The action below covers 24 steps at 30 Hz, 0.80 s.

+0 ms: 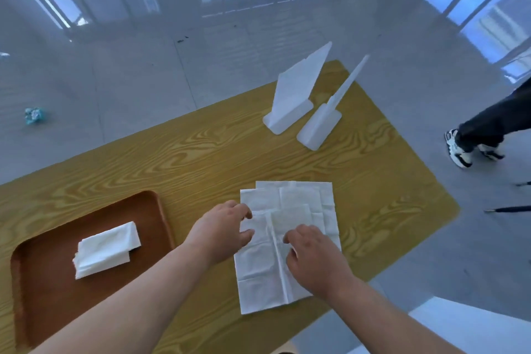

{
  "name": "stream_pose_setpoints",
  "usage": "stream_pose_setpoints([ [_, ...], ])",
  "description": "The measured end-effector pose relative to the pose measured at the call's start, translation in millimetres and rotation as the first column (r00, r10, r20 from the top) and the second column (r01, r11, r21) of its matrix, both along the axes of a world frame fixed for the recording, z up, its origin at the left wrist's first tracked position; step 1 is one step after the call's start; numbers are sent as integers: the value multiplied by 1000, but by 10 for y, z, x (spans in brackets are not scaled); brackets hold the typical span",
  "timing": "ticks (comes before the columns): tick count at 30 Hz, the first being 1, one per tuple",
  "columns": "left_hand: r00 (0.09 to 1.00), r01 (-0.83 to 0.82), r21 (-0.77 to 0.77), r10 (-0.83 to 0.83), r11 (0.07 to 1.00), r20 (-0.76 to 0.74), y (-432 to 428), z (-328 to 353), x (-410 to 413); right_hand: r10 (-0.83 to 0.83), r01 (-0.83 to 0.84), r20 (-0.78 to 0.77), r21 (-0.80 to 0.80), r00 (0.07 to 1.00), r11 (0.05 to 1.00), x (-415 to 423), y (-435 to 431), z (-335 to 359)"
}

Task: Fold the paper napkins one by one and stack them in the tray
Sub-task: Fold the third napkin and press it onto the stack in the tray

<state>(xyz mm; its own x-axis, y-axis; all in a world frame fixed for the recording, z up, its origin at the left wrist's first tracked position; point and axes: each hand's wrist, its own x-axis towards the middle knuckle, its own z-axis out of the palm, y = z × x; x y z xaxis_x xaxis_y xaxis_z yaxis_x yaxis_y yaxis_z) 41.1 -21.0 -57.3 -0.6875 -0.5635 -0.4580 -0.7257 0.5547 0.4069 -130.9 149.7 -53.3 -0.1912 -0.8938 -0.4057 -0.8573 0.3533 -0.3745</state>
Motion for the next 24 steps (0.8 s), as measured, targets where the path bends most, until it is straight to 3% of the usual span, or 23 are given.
stream_pose_setpoints([
  [13,987,-58,-43,64,997,146,107,-257,-704,33,-35,84,19,996,999,-309,259,-161],
  [20,995,-90,9,90,996,42,143,-245,-780,38,-42,83,52,996,998,-330,221,-166],
  [24,991,-109,-64,114,992,73,138,-239,-768,29,-33,76,59,997,998,-313,214,-159],
])
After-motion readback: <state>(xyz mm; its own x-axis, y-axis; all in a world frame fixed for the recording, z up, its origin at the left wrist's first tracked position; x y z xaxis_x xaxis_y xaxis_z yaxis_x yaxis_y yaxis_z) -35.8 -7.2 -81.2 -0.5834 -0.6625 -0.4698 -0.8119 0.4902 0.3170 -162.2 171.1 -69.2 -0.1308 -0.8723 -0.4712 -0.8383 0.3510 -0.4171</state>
